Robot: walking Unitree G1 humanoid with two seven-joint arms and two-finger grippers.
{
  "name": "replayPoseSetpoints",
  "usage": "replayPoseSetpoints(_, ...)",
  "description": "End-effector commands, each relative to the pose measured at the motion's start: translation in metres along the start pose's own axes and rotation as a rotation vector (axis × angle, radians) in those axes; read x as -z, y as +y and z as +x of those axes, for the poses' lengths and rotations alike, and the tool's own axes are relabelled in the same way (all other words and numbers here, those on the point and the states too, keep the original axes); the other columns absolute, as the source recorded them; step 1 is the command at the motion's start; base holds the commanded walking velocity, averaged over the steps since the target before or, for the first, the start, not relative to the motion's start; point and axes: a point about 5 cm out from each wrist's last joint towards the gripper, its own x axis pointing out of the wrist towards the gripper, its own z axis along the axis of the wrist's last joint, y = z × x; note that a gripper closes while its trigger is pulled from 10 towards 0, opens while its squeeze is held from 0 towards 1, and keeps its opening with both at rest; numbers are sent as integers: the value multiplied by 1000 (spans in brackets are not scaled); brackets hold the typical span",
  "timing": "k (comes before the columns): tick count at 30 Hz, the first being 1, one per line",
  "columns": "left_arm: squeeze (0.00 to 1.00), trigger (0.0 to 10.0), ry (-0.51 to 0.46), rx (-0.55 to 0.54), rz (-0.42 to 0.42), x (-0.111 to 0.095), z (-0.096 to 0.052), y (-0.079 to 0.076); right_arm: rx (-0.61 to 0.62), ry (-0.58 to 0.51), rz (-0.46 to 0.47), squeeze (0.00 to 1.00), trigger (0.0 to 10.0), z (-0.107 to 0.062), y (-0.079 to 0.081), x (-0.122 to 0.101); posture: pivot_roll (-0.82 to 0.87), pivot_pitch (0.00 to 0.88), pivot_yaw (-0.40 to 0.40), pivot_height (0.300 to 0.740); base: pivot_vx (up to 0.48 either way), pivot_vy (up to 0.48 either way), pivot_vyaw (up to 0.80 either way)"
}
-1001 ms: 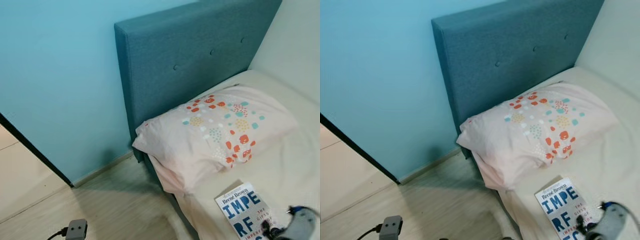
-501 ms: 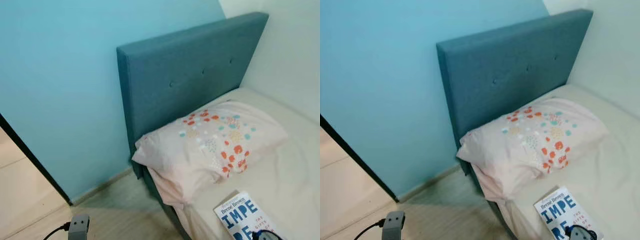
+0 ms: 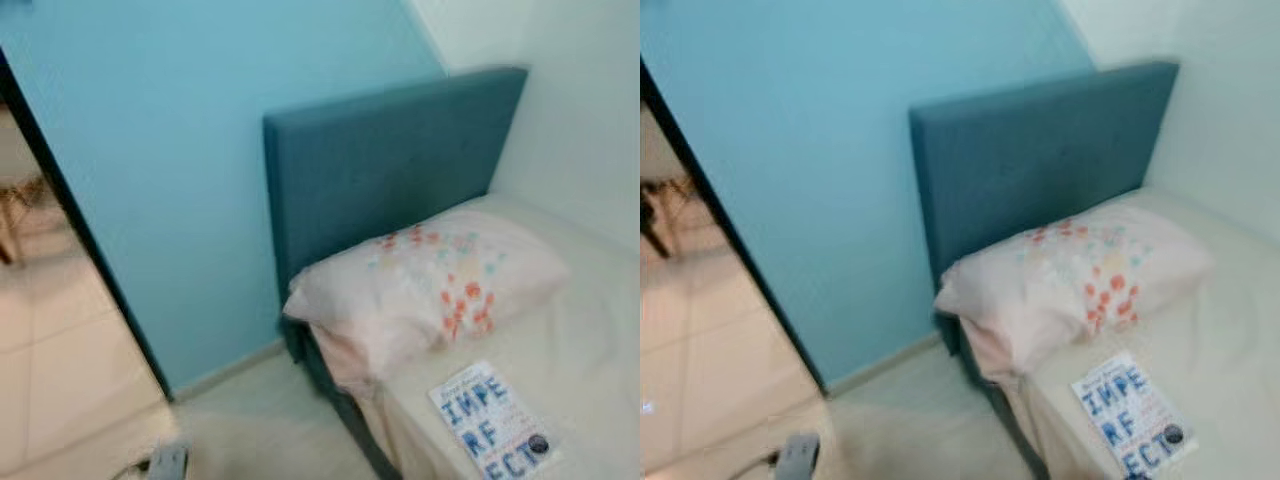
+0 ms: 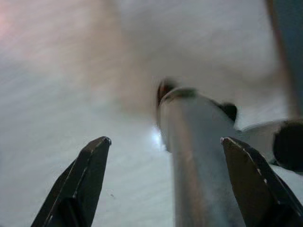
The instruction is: Clean up the room
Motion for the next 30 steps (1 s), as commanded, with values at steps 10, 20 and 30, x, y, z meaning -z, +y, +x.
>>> replayPoseSetpoints(10, 0, 10000, -9, -7, 10, -5, 1, -1, 28, 52, -22, 0, 10000, -4, -21, 18, -49, 0, -18, 727, -475, 0, -718)
replayPoseSetpoints(20, 0, 10000, -35, 12, 43, -9, 0, 1, 43, 97, -33, 0, 10000, -3, 2, 28, -49, 0, -16, 727, -119, 0, -719)
replayPoseSetpoints(30, 0, 10000, -49, 5, 98, -11, 0, 1, 49, 101, -34, 0, 10000, -2, 12, 25, -39, 0, -19, 727, 0, 0, -716)
